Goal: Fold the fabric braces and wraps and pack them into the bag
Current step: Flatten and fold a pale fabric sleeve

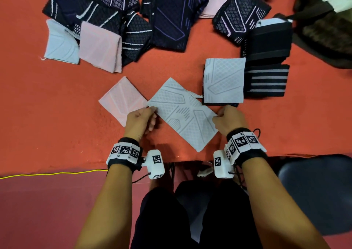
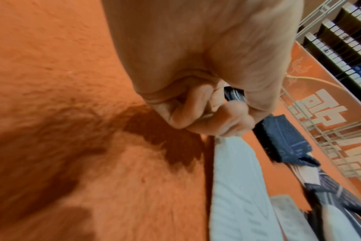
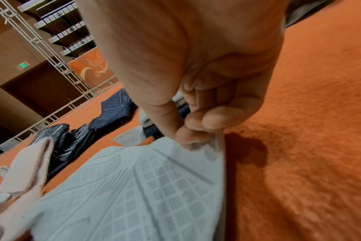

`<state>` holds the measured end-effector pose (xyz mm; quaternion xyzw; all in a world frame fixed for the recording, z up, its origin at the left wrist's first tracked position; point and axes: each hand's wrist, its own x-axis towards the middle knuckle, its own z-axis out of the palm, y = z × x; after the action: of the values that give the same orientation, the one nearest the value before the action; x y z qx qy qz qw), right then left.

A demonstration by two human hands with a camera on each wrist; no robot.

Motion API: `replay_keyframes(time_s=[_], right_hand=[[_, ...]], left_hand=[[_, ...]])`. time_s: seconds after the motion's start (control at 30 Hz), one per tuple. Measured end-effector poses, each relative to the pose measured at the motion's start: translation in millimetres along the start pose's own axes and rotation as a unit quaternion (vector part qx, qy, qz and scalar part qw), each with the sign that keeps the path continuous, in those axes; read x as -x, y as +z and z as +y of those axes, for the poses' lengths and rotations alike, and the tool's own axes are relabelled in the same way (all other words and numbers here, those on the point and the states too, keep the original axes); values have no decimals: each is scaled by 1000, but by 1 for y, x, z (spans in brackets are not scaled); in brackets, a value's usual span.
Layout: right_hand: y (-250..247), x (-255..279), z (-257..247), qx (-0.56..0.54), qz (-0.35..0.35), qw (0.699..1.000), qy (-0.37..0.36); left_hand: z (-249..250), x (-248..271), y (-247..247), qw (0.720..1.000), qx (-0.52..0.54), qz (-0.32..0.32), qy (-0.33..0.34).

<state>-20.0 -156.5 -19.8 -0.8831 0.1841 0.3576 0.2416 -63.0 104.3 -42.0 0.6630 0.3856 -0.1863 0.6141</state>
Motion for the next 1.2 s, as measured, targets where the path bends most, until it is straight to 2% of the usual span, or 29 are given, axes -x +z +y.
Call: replay_keyframes(time_s=[0.17,0.27,0.37,0.47,0.57,0.7,0.87,0.93,1.0,1.1,1.2], right_hand=[[13,0,-9,-51,-22,998,-31],[19,2,-9,-81,-38,995,-38],[20,2,-6,-85,-43,992,-77],[12,3,-5,-104,-27,986,-130],[4,6,-9,-156,-34,974,-159],[3,7,-18,-220,-50,963,-149],[-3,13,-23,-263,-108,946,-154],[-6,13,-23,-290,-102,938,-160],[-8,11,-22,-315,-81,932,-159],[-5,7,-19,-244,-79,951,-172],[2,8,-23,-169,-89,967,-169]], left_hand=[[12,-5,24,997,-46,-35,48],[20,-5,42,991,-74,-97,62],[20,-3,58,974,-129,-176,60],[19,2,67,957,-204,-193,77],[23,11,65,955,-180,-227,63],[25,17,61,943,-136,-300,35],[27,21,67,954,-76,-281,79],[24,20,65,957,-68,-268,92],[23,18,61,962,-45,-258,74],[26,22,57,969,9,-242,50],[27,24,53,968,51,-233,75]])
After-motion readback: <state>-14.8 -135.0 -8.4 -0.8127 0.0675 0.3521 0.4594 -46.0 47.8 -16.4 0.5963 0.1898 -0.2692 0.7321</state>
